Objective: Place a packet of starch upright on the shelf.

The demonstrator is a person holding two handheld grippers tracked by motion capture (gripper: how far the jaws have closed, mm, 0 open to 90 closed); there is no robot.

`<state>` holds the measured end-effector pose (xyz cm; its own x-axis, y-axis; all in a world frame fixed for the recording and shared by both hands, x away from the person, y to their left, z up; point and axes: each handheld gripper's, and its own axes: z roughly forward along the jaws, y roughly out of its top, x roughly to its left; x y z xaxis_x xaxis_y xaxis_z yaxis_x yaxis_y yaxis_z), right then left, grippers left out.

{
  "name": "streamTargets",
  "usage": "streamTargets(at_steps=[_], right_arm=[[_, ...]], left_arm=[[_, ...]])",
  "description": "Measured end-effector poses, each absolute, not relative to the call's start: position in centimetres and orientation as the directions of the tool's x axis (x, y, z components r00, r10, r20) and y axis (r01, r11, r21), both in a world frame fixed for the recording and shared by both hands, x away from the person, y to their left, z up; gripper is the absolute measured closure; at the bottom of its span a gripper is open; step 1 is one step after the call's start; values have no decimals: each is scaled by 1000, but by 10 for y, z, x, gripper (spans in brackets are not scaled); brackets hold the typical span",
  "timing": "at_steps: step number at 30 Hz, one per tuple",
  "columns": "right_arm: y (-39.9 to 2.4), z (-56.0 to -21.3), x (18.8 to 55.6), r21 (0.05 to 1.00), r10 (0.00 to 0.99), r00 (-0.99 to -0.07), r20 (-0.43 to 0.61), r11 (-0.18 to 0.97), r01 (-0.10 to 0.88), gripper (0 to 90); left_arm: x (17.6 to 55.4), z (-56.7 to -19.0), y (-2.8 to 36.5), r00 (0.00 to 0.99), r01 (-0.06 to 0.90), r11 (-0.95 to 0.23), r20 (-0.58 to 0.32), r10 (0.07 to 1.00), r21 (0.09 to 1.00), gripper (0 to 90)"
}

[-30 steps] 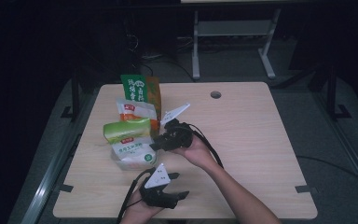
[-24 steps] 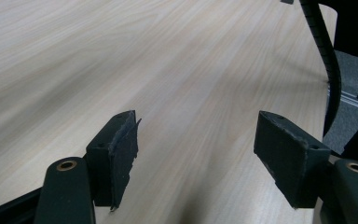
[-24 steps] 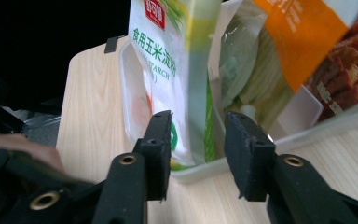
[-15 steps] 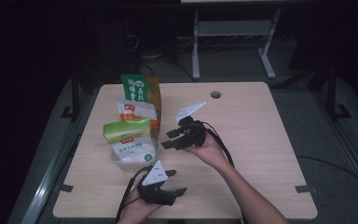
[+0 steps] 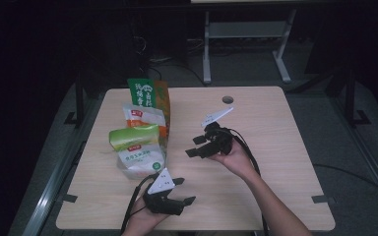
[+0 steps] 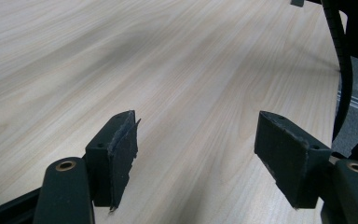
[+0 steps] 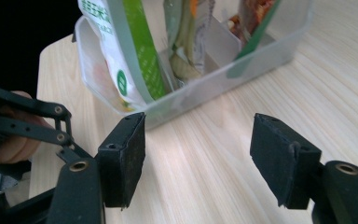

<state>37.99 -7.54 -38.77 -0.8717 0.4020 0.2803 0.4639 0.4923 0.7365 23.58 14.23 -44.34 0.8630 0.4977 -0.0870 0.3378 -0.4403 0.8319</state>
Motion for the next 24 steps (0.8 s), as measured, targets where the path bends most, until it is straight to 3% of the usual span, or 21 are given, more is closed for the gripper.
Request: streamTargets(at_steps=[24], right_arm=[[-123, -389, 378, 717, 487, -820, 300, 451, 531, 297]], left_arm=[[241, -441, 148, 856, 349, -441, -90, 509, 827, 287]])
